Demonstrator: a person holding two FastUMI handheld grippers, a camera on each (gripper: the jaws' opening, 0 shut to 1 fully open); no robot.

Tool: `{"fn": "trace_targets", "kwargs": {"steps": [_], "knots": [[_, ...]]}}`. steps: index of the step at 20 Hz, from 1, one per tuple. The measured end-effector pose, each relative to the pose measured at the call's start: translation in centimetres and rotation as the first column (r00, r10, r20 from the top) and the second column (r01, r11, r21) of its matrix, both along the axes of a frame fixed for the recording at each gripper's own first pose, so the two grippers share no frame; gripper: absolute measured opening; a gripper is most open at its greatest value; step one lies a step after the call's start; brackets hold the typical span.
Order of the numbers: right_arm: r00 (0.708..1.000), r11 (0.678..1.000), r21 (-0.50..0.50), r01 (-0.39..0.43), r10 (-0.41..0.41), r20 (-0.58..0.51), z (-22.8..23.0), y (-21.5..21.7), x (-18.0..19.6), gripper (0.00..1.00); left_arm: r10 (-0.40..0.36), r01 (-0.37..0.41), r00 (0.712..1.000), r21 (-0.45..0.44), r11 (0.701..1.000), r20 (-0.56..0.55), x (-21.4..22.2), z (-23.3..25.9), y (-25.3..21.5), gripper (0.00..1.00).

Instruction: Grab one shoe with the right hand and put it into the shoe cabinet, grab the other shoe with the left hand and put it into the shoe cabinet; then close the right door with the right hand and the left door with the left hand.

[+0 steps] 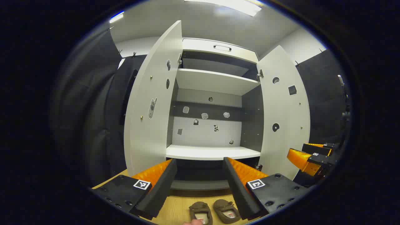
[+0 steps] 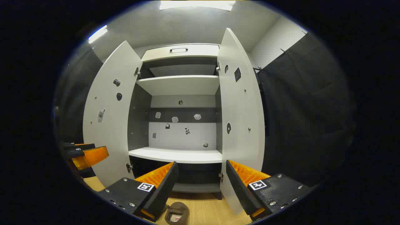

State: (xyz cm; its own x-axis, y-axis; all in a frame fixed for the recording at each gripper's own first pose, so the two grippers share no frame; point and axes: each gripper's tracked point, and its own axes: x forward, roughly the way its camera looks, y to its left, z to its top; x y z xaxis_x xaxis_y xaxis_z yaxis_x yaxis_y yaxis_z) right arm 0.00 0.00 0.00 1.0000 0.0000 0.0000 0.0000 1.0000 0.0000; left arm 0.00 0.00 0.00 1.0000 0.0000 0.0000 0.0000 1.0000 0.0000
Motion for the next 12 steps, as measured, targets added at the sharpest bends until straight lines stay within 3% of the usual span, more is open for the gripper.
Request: {"fn": "trace_targets", "kwargs": {"steps": [12], "knots": [[1.000, 1.000, 0.003, 0.012, -0.012, 0.003, 0.35, -1.15, -0.22, 0.94, 0.032, -0.032, 0.999, -0.007, 0.999, 0.000, -0.19, -0.11, -0.05, 0.96]]}}
